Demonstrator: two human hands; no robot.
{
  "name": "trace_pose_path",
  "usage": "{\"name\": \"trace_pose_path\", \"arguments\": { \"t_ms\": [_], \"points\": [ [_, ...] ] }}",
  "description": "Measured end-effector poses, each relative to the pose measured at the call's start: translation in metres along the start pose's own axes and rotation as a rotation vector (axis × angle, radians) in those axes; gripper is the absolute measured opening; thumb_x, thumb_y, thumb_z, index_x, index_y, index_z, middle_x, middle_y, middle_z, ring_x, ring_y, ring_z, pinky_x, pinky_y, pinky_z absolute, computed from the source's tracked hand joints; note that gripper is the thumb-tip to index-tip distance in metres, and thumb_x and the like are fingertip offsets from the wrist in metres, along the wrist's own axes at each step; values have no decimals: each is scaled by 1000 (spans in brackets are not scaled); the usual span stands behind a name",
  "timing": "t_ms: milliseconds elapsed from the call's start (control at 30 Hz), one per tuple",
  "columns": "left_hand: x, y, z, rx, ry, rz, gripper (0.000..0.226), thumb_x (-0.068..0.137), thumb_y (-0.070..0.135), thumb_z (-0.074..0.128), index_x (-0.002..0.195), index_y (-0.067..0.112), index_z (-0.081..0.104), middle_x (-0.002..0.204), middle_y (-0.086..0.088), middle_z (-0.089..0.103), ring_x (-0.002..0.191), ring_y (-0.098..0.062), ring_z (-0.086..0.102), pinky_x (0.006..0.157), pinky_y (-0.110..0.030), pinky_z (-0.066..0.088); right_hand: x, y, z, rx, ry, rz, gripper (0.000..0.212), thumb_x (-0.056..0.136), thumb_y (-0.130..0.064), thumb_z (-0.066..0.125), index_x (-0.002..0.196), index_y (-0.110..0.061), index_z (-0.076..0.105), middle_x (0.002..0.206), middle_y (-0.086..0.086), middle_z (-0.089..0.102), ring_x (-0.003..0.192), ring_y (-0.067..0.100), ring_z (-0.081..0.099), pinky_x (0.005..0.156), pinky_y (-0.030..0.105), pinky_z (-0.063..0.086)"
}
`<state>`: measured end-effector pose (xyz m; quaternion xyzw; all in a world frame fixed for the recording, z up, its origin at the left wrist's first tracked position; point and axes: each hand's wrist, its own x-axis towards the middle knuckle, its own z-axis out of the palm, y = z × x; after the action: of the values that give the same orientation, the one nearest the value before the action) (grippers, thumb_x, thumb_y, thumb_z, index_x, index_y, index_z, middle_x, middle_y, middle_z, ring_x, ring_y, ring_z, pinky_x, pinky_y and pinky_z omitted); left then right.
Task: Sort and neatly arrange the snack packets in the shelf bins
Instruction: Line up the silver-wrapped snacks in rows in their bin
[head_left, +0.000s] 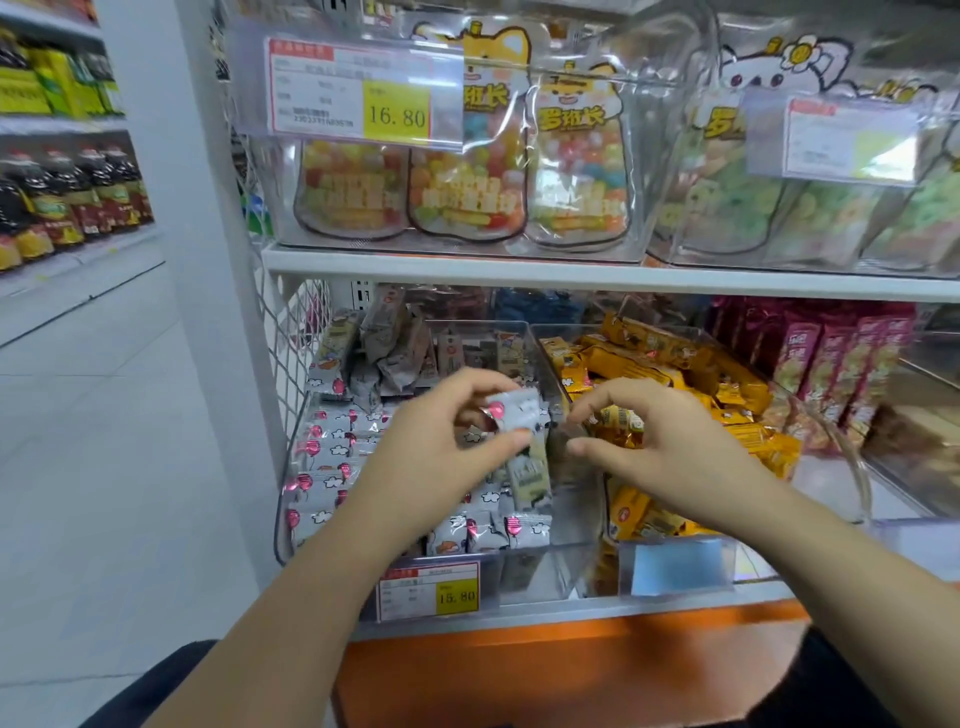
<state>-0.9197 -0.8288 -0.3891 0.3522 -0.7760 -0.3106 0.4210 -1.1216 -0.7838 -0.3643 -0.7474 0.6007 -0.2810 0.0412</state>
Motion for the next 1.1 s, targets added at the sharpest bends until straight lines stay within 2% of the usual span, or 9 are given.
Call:
{"name": "trace_pose_path", "arguments": {
  "t_ms": [167, 233, 367, 500, 633, 733, 800, 933, 1100],
  "points": [
    [-3, -13, 19, 399, -174, 83, 22, 82, 45, 66, 101, 41, 56, 77, 22, 55, 77, 1, 49, 73, -25, 38, 0, 13, 16, -58, -55, -27, 17, 81, -33, 70, 95, -26, 66, 95, -17, 59, 90, -7, 46, 82, 14, 39],
    [-2, -19, 20, 520, -203, 97, 15, 86, 49, 60, 97, 38, 59, 73, 20, 51, 78, -2, 43, 84, -27, 32, 0, 19, 26, -95, -110, -58, 17, 80, -34, 71, 94, -27, 67, 93, -16, 59, 97, 4, 48, 90, 28, 42],
    [-1, -26, 16, 622, -265, 64, 18, 93, 48, 46, 90, 38, 62, 82, 20, 58, 89, -1, 43, 112, -35, 17, 11, 21, 29, -88, -49, -60, 13, 82, -28, 69, 94, -24, 67, 94, -6, 63, 103, 14, 49, 90, 31, 40],
    [-4, -26, 16, 636, -347, 10, 41, 98, 48, 30, 68, 30, 52, 73, 15, 55, 88, -2, 43, 116, -39, 7, 43, 13, 35, -269, -36, -90, 41, 89, -29, 58, 129, -25, 52, 127, 1, 56, 122, 20, 43, 100, 35, 35],
    [-7, -27, 15, 636, -369, 24, 41, 92, 60, 33, 109, 37, 63, 111, 19, 61, 114, -3, 44, 117, -39, 6, 76, 13, 55, -603, -200, -132, 46, 97, -33, 41, 142, -34, 32, 147, 3, 34, 134, 25, 35, 113, 49, 19],
    [-10, -26, 12, 679, -369, 46, 45, 91, 61, 34, 125, 39, 54, 127, 20, 54, 123, -3, 39, 117, -37, 5, 88, 17, 64, -557, -246, -108, 36, 96, -28, 42, 131, -25, 48, 134, 7, 48, 121, 27, 50, 104, 48, 36],
    [-10, -25, 8, 663, -333, 60, 43, 92, 59, 36, 126, 40, 53, 127, 20, 53, 121, -3, 41, 116, -35, 10, 88, 17, 63, -417, -135, -101, 30, 94, -23, 48, 122, -20, 58, 123, 7, 59, 109, 26, 57, 92, 42, 47],
    [-8, -23, -2, 500, -152, 12, 34, 94, 41, 46, 124, 33, 58, 114, 17, 61, 101, -1, 54, 96, -30, 43, 66, 14, 48, -197, 99, -98, 24, 87, -17, 63, 111, -17, 67, 112, 4, 66, 103, 22, 59, 88, 31, 45],
    [-2, -12, -1, -123, 56, -267, 43, 93, 38, 50, 134, 29, 47, 101, 18, 65, 82, 5, 63, 73, -22, 53, 18, -6, 35, -76, 212, -353, 22, 84, -22, 64, 105, -18, 69, 117, 4, 62, 110, 19, 55, 101, 44, 43]
  ]
}}
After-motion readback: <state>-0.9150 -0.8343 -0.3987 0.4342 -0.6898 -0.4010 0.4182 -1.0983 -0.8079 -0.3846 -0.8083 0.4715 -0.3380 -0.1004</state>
